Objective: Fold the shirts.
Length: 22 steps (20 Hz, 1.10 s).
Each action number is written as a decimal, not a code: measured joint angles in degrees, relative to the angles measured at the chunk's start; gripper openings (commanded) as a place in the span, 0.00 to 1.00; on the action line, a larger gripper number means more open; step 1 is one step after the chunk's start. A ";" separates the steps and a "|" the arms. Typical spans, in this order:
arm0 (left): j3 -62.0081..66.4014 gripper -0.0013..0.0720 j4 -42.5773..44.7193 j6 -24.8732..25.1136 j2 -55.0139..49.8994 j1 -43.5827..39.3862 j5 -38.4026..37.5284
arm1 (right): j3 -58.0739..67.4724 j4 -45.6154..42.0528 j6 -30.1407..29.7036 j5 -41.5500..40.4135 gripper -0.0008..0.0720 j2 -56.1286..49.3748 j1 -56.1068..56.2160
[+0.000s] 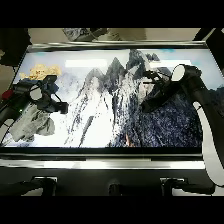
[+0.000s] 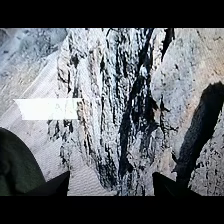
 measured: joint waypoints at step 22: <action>0.00 0.86 -0.02 0.00 -0.15 0.00 0.50 | -0.02 -6.12 0.02 -6.32 0.96 0.00 0.02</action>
